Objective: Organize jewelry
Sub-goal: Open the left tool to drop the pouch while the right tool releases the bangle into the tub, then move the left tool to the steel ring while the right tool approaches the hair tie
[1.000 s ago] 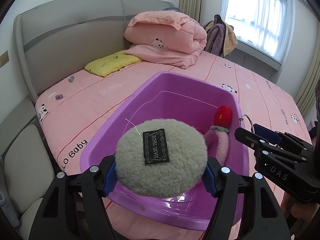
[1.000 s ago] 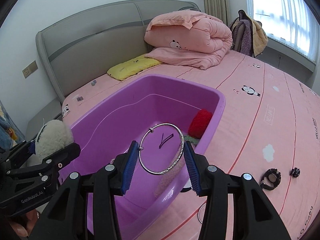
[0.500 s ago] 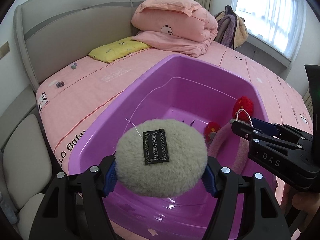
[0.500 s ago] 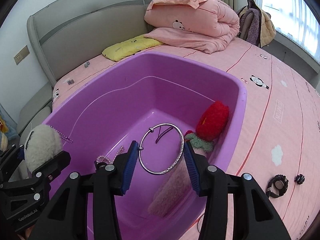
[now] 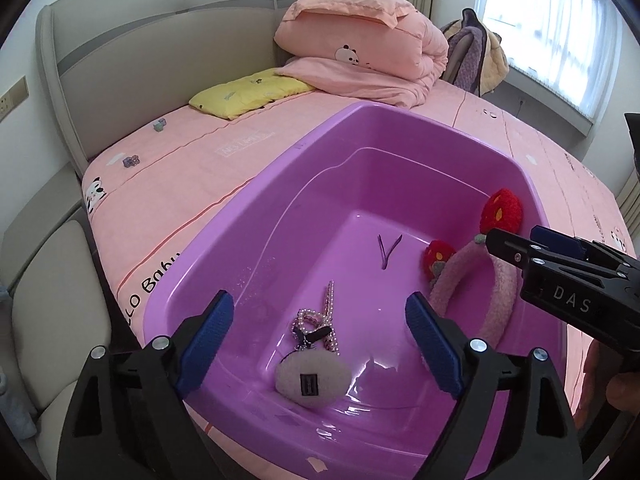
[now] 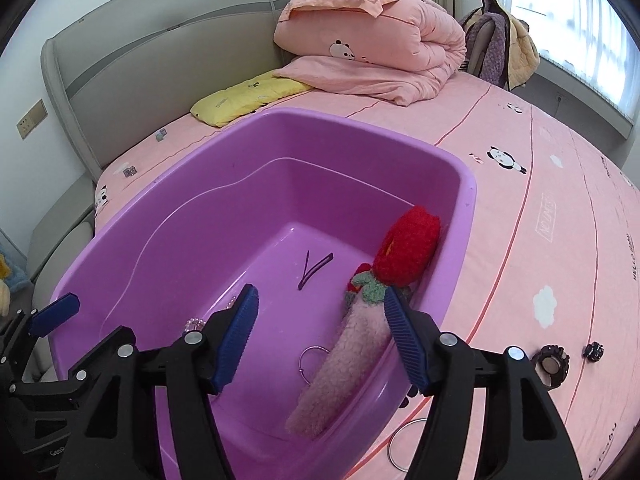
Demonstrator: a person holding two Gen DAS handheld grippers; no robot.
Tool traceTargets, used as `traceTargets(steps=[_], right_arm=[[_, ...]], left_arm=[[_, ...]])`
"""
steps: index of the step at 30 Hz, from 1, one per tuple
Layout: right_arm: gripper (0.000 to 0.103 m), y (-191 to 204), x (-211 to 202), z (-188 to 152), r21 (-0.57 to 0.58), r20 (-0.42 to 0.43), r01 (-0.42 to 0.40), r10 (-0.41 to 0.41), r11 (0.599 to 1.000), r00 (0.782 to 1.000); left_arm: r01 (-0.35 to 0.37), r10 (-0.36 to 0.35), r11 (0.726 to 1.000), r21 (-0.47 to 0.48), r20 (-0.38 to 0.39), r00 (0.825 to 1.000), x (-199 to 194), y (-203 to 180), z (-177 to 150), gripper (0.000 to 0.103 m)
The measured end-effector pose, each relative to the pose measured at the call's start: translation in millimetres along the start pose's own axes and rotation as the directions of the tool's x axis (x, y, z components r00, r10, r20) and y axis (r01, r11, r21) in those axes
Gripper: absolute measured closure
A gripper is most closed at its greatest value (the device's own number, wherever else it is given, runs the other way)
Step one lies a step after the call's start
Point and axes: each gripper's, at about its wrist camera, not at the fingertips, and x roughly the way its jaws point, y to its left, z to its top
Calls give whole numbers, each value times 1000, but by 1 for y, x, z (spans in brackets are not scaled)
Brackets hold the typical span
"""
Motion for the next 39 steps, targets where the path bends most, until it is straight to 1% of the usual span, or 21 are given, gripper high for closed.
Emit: traceTargets(steps=[12,19,23,26,29,35,39], right_arm=[[40,2,-2,0,-9,1,10,-10,1000,1000],[40,1,-15,-5,15,12,-9,9,1000,1000],[37,-1,-27,-12,29,13,-19,18,999,1000],[36,-3,-40,-20,39,26,-18,17,999,1000],[34,-5,-53,-30,40,39,-13,11,999,999],[34,-17,-86,-50,72,82,-16,10,997,997],[34,-26,-111,-68,78,119,5,-14,997,993]], left_arm=[[-4,4,1000,-13,-14,1000,-8,2,-3,16],[-11,11,1000,-20,9,1000,-26,7,-4,14],[-13,14,1000,-12,24,1000,-40,5,-7,12],[-19,19,1000,-7,39,999,-51,3,-10,8],[-15,16,1000,-5,46,999,-60,-1,-12,7],[1,-2,1000,14,50,999,-79,-14,-24,7],[22,-24,999,39,59,998,-92,-28,-33,7]])
